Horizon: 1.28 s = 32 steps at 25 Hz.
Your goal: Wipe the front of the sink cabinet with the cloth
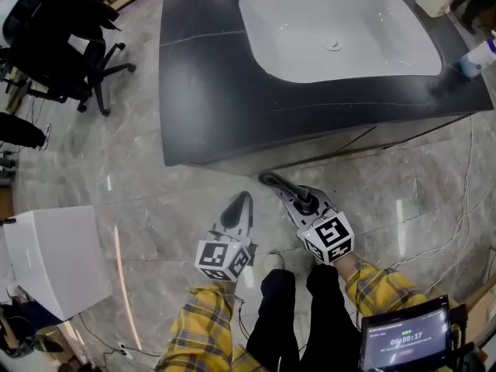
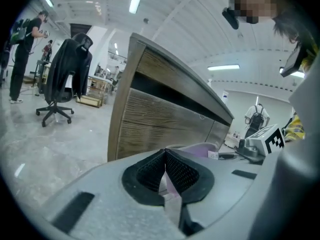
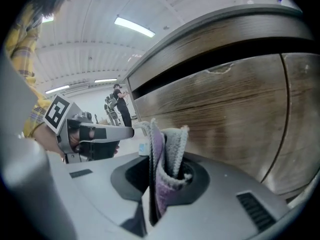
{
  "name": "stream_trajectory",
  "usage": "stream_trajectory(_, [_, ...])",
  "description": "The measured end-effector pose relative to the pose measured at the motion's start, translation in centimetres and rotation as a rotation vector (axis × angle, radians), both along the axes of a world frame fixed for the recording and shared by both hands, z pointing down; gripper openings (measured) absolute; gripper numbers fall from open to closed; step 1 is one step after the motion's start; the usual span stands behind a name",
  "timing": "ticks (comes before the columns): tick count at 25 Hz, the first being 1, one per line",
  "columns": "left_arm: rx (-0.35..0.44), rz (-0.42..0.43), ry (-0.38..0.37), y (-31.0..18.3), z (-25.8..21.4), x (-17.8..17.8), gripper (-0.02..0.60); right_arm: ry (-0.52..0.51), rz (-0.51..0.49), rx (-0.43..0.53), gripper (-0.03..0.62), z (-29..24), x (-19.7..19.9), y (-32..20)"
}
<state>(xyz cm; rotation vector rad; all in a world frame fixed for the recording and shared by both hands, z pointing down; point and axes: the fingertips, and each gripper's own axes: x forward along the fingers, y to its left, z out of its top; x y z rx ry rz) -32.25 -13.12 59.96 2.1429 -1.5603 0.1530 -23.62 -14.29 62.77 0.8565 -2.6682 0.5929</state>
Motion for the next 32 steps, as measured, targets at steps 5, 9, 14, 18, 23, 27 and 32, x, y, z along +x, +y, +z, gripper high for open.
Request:
stream_trajectory(5, [-0.012,-0.048,0.002,0.5,1.7,-3.4,0.006,-0.004,-0.02,-0.004,0.043,1.7,-3.8,0.3])
stream_trajectory(9, [-0.013,-0.08,-0.002,0.4,2.6,-4.8,0.006,0.011,-0.058,0.012,0.044,2.6,-6.3,0.5])
stream_trajectory(14, [-0.004,-0.109,0.001,0.3,2.6,-5.3,0.006,0.067,-0.123,0.084,0.043,2.9,-8.2,0.6])
stream_trajectory(18, [0.009,-0.137,-0.004,0.4,2.0,-5.2,0.006,0.096,-0.14,0.127,0.043,2.8,-8.1,0.5])
stream_trajectory(23, [0.02,-0.146,-0.015,0.3,2.5,-4.9,0.006,0.105,-0.081,0.156,0.044,3.3,-6.4,-0.8])
stream_trajectory(27, [0.022,-0.132,-0.016,-0.8,3.6,-4.0,0.006,0.093,-0.015,0.161,0.044,3.9,-4.3,-2.6])
stream_trajectory(32, [0.025,-0.088,-0.008,-2.8,4.4,0.1,0.006,0.087,0.027,0.154,0.043,4.7,-0.4,-4.5])
